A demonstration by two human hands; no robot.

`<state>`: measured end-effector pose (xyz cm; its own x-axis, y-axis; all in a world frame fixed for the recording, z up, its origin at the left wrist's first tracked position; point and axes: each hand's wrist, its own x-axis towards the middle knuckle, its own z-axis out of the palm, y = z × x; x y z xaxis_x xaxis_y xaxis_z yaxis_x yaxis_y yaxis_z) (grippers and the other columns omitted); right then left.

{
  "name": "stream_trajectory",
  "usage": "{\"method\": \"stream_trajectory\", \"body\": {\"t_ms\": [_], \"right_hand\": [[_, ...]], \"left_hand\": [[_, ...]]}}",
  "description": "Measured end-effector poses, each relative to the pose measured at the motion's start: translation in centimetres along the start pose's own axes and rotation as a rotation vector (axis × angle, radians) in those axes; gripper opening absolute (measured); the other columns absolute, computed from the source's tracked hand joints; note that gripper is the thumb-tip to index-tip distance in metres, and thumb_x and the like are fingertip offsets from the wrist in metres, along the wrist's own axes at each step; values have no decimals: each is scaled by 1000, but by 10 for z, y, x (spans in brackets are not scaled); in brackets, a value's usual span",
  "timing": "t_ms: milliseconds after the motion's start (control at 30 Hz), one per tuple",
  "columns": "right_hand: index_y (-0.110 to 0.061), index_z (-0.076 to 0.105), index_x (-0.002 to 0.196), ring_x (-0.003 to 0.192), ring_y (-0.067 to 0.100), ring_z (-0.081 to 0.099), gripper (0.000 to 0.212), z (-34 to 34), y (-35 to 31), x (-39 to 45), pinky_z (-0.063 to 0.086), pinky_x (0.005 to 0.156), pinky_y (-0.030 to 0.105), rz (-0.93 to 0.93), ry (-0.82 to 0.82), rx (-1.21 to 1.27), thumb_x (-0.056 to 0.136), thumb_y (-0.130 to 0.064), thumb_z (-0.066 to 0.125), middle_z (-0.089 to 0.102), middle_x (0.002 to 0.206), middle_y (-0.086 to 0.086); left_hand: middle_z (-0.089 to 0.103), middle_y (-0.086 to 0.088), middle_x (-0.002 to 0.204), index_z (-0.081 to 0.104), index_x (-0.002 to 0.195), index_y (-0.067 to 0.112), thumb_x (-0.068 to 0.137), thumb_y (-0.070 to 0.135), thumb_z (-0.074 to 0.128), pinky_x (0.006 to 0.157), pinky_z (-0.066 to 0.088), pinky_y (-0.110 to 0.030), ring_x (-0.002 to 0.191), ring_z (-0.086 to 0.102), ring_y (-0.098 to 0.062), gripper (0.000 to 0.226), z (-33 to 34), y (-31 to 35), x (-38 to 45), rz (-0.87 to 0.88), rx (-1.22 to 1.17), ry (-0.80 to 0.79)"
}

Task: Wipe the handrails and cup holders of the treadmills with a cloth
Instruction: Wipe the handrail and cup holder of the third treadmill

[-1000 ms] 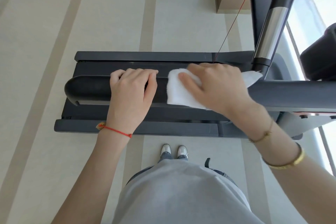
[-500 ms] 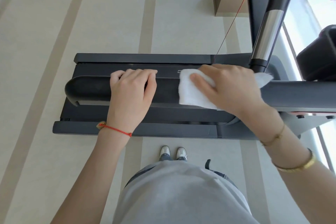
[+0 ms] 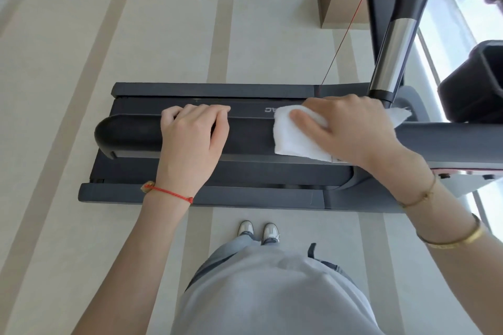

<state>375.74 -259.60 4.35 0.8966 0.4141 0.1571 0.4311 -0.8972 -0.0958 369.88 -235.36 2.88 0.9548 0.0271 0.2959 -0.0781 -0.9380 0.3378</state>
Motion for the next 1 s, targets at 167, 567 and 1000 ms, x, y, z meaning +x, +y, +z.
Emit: {"method": "stream_trajectory", "body": {"t_ms": [167,567,1000], "right_hand": [[-23,59,91,59,27,49,61,8,-42,18,26,53,29,-129,2,13,89,-68,18,61,70,-2],[-21,60,95,55,20,40,63,19,-112,38,26,50,28,-145,42,-35,93,-65,15,54,67,-2],[-24,66,110,74,22,62,51,28,-151,43,43,57,32,-200,129,61,98,-61,33,68,91,-5]], "left_hand": [[72,4,103,70,111,15,101,21,48,97,35,-35,94,64,-20,25,-3,-3,0,-7,-88,33],[69,3,114,71,110,16,98,26,47,99,41,-47,109,60,-22,28,-36,-80,-16,-102,-62,117],[67,0,116,68,118,12,100,24,50,90,51,-45,106,62,-20,28,-55,-143,-23,-96,-271,66]]}}
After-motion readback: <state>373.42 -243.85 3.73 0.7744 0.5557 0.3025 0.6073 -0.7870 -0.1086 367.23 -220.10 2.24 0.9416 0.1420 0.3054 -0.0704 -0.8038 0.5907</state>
